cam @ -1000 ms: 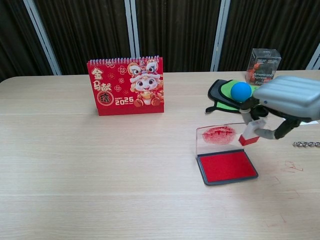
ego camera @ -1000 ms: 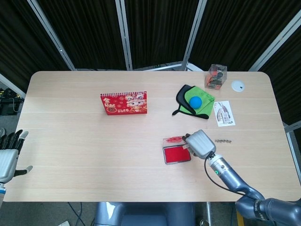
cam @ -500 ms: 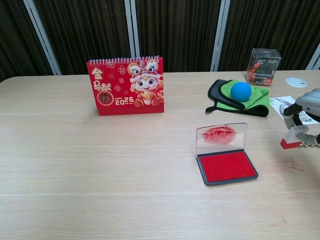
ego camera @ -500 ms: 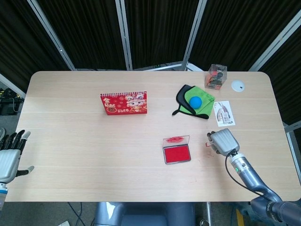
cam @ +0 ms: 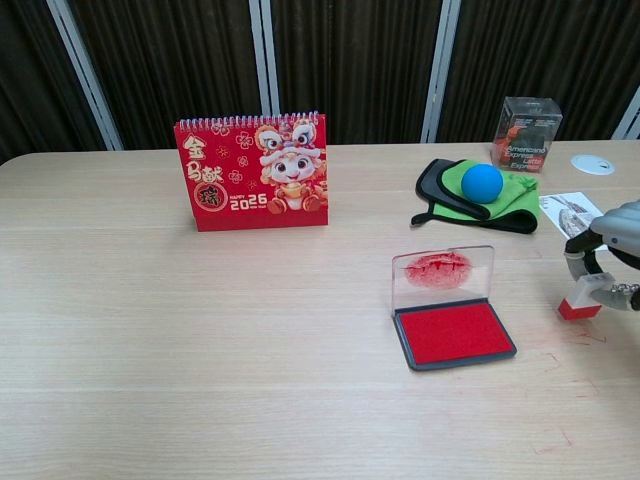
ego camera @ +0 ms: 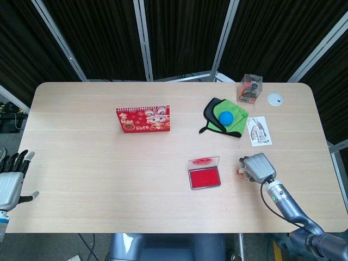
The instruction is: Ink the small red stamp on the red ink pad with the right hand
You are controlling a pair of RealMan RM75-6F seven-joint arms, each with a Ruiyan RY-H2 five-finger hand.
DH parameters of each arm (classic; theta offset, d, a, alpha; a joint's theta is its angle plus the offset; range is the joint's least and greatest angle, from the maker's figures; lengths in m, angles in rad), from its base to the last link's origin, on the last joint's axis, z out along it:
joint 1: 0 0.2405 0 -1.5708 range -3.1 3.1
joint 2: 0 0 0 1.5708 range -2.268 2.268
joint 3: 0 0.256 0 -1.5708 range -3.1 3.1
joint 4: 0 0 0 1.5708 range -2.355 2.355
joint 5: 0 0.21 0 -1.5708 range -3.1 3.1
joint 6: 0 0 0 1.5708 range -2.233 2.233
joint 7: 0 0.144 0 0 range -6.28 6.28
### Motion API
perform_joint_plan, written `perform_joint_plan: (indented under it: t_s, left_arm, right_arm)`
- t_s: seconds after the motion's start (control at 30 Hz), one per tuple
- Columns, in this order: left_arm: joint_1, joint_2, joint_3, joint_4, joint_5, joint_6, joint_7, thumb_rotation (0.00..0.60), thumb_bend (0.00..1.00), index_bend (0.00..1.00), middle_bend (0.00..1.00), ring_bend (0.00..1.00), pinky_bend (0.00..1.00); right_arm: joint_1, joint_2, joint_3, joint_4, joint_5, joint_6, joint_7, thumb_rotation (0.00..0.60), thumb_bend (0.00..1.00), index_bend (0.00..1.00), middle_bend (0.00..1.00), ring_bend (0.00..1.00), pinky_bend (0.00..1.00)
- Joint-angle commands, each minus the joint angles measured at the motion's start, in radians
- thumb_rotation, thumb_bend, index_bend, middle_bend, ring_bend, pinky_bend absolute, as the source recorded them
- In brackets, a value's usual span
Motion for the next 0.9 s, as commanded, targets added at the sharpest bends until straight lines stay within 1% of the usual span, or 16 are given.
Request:
perform_joint_plan:
  t_s: [0.03,0.1,0.17,0.23,0.33,0.73,0.9]
  left_arm:
    - [0.0,0.0,0.0,0.0,0.0,0.0,-0.001,0.6,0.0,0.0,0.0,0.0,0.0]
    - [0.0,0.0,-0.001,0.0,0.0,0.001,-0.002,0.6,0.0,0.0,0.0,0.0,0.0]
    - [0.0,0.0,0.0,0.0,0.001,0.001,-0.002,0.6,0.0,0.0,0.0,0.0,0.0]
    - [-0.001,-0.001,0.0,0.0,0.0,0.001,-0.001,0.6,0.0,0.0,0.0,0.0,0.0]
    - [-0.001,-0.001,0.0,-0.001,0.0,0.001,-0.001,0.6,0.0,0.0,0.0,0.0,0.0]
    - [0.0,-0.002,0.001,-0.002,0.001,0.003,-0.004,0.6,0.0,0.0,0.0,0.0,0.0]
    - [-0.001,-0.001,0.001,-0.002,0.0,0.001,-0.004,0.6,0.0,0.0,0.0,0.0,0.0]
  right_arm:
    - [-0.002,-0.005,-0.002,0.01,-0.005,-0.001,0.011,0.6,0.46,0.53,0.54,0.79,1.0]
    - [-0.004,-0.008,-0.004,0.018,-0.009,-0.001,0.015,0.6,0.42,0.52,0.54,0.79,1.0]
    - [-0.006,-0.01,-0.007,0.024,-0.014,0.001,0.022,0.6,0.36,0.5,0.53,0.79,1.0]
    - [-0.007,-0.011,-0.007,0.027,-0.019,0.002,0.027,0.6,0.26,0.48,0.51,0.79,1.0]
    - [-0.008,-0.011,-0.009,0.029,-0.024,0.003,0.033,0.6,0.2,0.46,0.51,0.79,1.0]
    - [-0.012,-0.011,-0.003,0.032,-0.032,0.013,0.042,0.6,0.18,0.44,0.5,0.79,1.0]
    - [-0.015,0.004,0.005,0.012,-0.035,0.03,0.05,0.6,0.18,0.43,0.49,0.79,1.0]
